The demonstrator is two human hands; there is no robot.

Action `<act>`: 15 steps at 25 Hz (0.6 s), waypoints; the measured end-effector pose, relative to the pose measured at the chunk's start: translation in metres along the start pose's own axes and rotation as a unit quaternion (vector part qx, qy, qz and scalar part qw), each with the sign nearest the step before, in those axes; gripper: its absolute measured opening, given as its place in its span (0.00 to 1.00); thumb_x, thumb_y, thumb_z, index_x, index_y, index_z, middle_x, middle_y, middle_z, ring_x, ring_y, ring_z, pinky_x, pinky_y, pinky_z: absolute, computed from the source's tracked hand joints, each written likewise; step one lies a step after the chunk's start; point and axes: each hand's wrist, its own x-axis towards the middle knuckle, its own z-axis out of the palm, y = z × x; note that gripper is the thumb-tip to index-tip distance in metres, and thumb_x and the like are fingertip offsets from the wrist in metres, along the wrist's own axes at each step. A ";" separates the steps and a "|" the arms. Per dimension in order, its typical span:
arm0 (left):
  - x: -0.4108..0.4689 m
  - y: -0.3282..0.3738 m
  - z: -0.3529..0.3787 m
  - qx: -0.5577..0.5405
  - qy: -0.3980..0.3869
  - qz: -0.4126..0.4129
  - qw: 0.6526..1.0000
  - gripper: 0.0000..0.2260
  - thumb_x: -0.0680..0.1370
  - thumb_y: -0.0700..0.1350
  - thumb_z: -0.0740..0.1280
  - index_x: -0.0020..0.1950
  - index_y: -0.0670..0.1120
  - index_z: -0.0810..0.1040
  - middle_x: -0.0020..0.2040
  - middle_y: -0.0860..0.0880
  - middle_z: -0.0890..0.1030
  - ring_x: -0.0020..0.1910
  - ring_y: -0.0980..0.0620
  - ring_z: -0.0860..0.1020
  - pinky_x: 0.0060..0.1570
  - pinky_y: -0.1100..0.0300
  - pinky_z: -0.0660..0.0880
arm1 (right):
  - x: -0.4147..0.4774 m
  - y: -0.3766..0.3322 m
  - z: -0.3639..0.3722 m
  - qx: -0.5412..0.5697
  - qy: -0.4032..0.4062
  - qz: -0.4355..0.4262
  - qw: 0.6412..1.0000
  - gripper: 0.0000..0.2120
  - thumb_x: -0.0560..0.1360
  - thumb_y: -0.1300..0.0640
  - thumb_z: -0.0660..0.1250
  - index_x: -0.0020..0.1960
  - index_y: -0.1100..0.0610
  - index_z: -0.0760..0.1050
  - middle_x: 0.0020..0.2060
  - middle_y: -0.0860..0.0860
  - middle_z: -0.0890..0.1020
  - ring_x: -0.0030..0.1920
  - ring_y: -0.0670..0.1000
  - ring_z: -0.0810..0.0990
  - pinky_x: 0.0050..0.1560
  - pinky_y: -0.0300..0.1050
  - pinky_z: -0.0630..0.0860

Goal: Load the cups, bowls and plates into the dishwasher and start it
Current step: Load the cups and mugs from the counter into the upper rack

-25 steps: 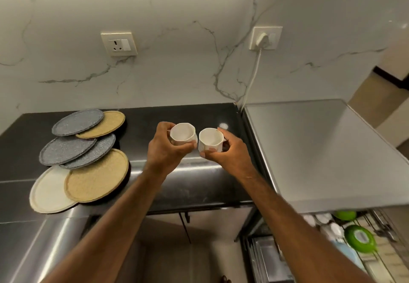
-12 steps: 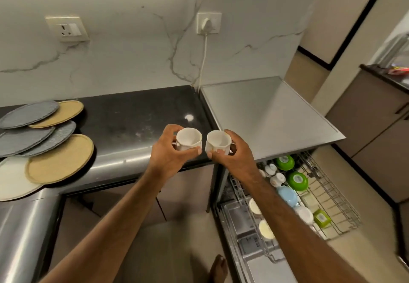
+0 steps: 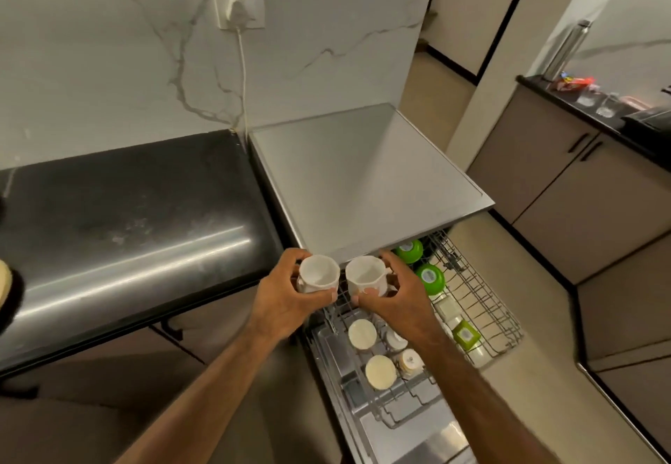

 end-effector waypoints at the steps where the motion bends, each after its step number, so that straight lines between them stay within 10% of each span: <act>1: 0.008 -0.007 0.015 0.003 -0.010 -0.009 1.000 0.29 0.62 0.55 0.83 0.58 0.61 0.73 0.51 0.59 0.83 0.50 0.58 0.82 0.47 0.64 0.80 | 0.007 0.015 -0.006 0.001 -0.006 0.011 1.000 0.43 0.62 0.49 0.82 0.73 0.44 0.69 0.60 0.41 0.80 0.59 0.45 0.80 0.57 0.43 0.81; 15: 0.069 -0.124 0.132 -0.021 0.023 -0.094 0.995 0.30 0.63 0.45 0.85 0.59 0.56 0.76 0.53 0.57 0.84 0.52 0.56 0.83 0.51 0.54 0.81 | 0.129 0.203 0.036 -0.087 -0.075 0.114 0.987 0.37 0.57 0.43 0.79 0.62 0.42 0.69 0.54 0.42 0.80 0.53 0.45 0.81 0.51 0.44 0.81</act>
